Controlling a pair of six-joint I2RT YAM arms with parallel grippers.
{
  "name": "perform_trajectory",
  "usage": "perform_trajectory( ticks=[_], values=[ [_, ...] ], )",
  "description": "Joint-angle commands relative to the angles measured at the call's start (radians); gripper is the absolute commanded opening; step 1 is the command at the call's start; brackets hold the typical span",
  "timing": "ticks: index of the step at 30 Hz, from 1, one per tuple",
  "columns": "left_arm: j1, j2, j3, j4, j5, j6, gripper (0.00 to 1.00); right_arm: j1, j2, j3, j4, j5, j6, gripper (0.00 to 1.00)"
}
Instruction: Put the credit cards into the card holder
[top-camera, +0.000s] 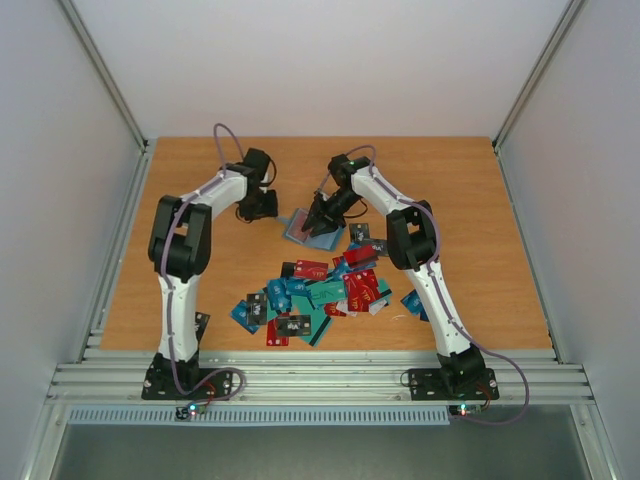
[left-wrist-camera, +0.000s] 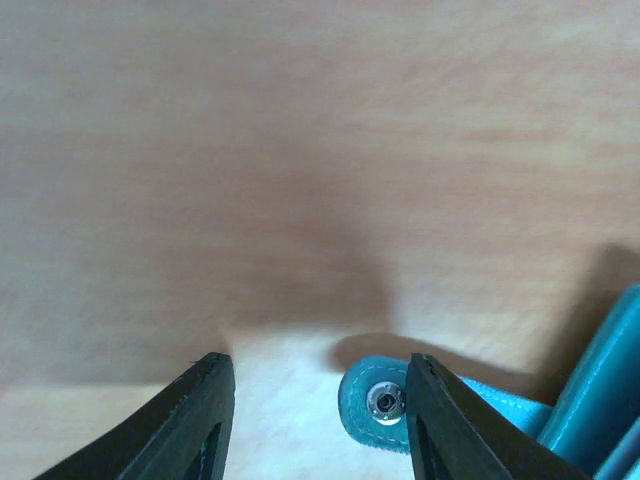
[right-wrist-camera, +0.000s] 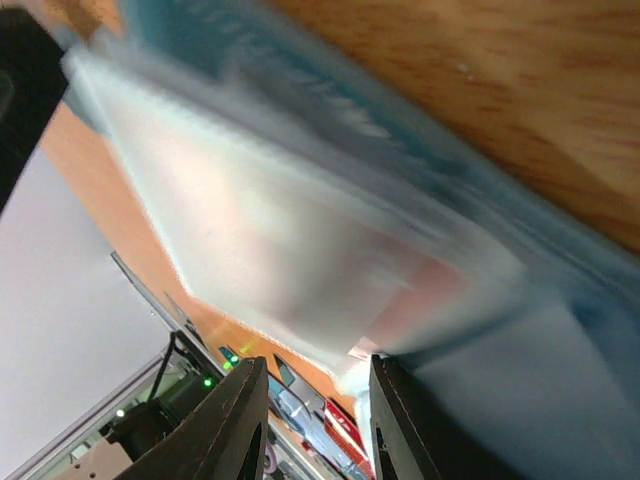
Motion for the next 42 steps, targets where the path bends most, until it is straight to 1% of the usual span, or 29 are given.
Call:
perform_trajectory(
  ticks=[1,8,13,16,19,24,30,39,42],
  values=[
    [0.029,-0.141,-0.127,0.048,-0.029,-0.023,0.48,-0.004,0.028,0.017,-0.030,0.131,-0.002,0.30],
    [0.049,-0.315,-0.303,0.078,0.041,-0.028,0.47,0.007,0.055,0.122,-0.032,0.148,0.023,0.30],
    [0.049,-0.420,-0.409,0.082,0.077,-0.014,0.46,0.019,0.093,0.171,-0.034,0.142,0.031,0.31],
    [0.054,-0.476,-0.460,0.084,0.083,0.009,0.47,0.023,0.086,0.177,-0.042,0.155,0.016,0.31],
    [0.058,-0.535,-0.485,0.084,0.088,0.035,0.46,0.023,0.052,0.175,-0.034,0.165,0.001,0.33],
    [0.060,-0.583,-0.499,0.034,0.081,0.066,0.47,0.023,0.003,0.159,0.022,0.125,0.010,0.35],
    [0.060,-0.672,-0.539,0.000,0.049,0.087,0.47,0.018,-0.019,0.160,0.101,0.169,0.063,0.36],
    [0.062,-0.761,-0.583,-0.026,0.023,0.078,0.47,0.018,0.003,0.186,0.095,0.292,0.123,0.36],
    [0.061,-0.781,-0.591,-0.033,0.023,0.076,0.47,0.018,-0.003,0.188,0.117,0.304,0.129,0.36]
  ],
)
